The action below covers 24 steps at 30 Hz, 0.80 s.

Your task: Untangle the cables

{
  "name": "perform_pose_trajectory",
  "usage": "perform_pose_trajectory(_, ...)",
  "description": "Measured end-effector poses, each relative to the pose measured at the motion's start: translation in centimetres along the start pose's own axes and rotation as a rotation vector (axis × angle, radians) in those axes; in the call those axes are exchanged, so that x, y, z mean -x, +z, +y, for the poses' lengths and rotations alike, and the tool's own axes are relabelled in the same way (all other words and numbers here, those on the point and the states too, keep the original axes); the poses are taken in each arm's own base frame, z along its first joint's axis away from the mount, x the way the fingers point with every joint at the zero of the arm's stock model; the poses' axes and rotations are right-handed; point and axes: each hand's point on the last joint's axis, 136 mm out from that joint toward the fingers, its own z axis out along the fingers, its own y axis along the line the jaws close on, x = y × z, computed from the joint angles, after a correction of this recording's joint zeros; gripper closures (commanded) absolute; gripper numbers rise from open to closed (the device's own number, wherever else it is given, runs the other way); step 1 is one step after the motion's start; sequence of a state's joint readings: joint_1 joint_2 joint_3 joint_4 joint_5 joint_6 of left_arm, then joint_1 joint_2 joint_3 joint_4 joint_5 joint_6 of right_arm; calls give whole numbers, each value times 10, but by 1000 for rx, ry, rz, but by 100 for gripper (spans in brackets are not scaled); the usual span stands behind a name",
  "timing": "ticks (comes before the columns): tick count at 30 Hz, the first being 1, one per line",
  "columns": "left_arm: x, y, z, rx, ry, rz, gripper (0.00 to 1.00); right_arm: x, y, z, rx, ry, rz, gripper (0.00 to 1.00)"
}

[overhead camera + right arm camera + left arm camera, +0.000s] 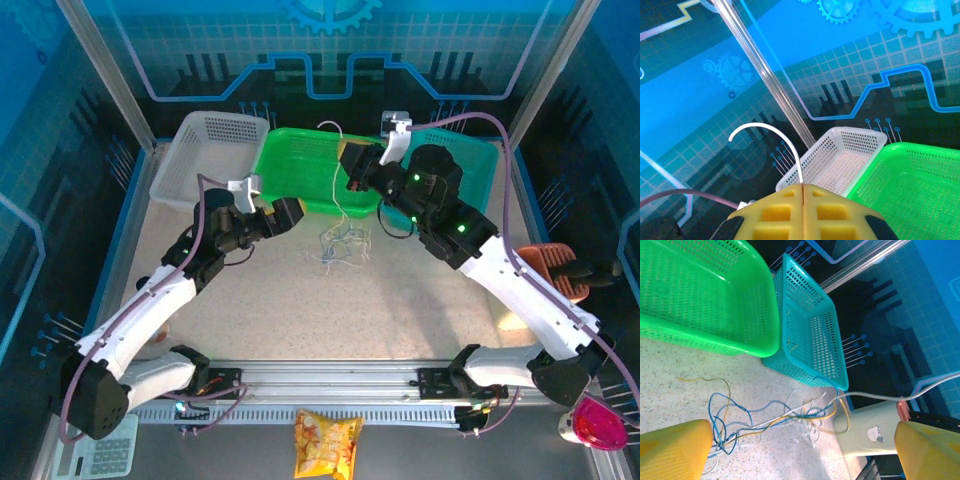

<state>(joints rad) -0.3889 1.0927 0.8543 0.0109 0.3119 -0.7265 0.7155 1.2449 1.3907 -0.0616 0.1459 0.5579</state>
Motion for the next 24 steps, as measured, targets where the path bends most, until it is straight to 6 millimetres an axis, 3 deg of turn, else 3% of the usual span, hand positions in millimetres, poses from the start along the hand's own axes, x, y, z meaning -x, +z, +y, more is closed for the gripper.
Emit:
perform_pose_trajectory(11,35,-12,-63,-216,-57,-81,4,-82,5,-34,-24,-28,154,100)
perform_pose_trajectory(17,50,-14,-85,-309,-85,-109,6,-88,7,-31,7,-18,159,100)
perform_pose_trajectory(24,53,-3,-84,-325,-123,-102,18,-96,13,-29,31,0,173,100)
